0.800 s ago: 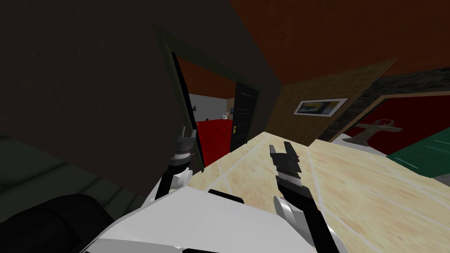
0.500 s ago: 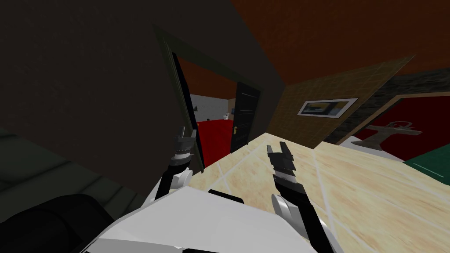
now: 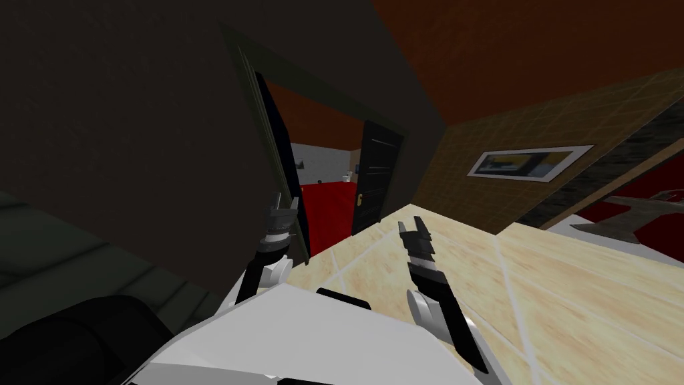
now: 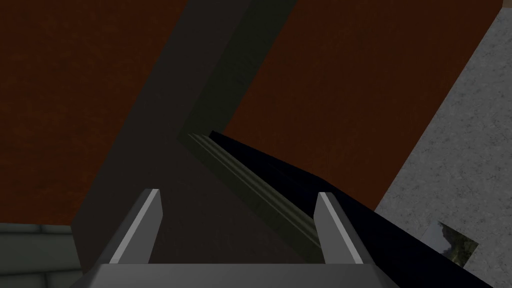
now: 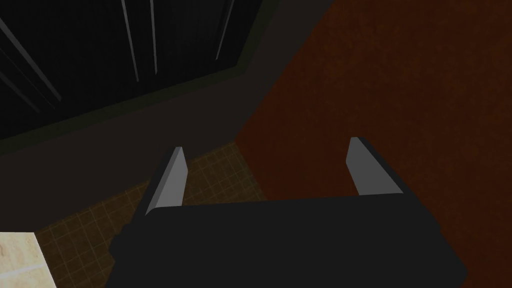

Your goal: Push the door open

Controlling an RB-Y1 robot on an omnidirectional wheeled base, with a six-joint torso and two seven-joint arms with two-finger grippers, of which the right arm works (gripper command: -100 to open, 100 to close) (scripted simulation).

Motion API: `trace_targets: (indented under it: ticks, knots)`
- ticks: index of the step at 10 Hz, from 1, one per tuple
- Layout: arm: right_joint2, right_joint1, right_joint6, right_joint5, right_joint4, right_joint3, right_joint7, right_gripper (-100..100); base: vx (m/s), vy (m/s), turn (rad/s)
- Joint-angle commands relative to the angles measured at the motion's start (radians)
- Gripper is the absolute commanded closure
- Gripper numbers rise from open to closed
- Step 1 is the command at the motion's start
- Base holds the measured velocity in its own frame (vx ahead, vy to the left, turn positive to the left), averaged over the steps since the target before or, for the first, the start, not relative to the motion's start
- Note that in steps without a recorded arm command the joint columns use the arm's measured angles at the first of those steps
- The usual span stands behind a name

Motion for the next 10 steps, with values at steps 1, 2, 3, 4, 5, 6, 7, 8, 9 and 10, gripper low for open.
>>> trace_targets:
  ticks: [1,2,3,4,5,6,7,8,9,10]
  knots:
    - [-0.014,-0.014,-0.013,-0.004,0.040,0.009,-0.008,-100,0.114,-0.074,0.098]
    - [-0.022,-0.025,-0.015,-0.006,0.061,0.013,-0.013,-100,0.092,-0.059,0.092]
    - [-0.030,-0.037,-0.017,-0.009,0.085,0.019,-0.017,-100,0.080,-0.048,0.084]
    - [-0.039,-0.049,-0.019,-0.011,0.109,0.024,-0.022,-100,0.097,-0.063,0.125]
    - [-0.048,-0.062,-0.021,-0.014,0.134,0.030,-0.027,-100,0.091,-0.072,0.127]
    - [-0.057,-0.074,-0.023,-0.016,0.158,0.036,-0.032,-100,0.071,-0.074,0.097]
    - [-0.067,-0.088,-0.026,-0.019,0.185,0.042,-0.037,-100,0.078,-0.071,0.088]
    - [-0.076,-0.101,-0.028,-0.022,0.211,0.048,-0.042,-100,0.081,-0.062,0.117]
    - [-0.086,-0.115,-0.031,-0.024,0.238,0.054,-0.048,-100,0.092,-0.068,0.136]
    - [-0.096,-0.129,-0.033,-0.027,0.265,0.060,-0.053,-100,0.102,-0.070,0.111]
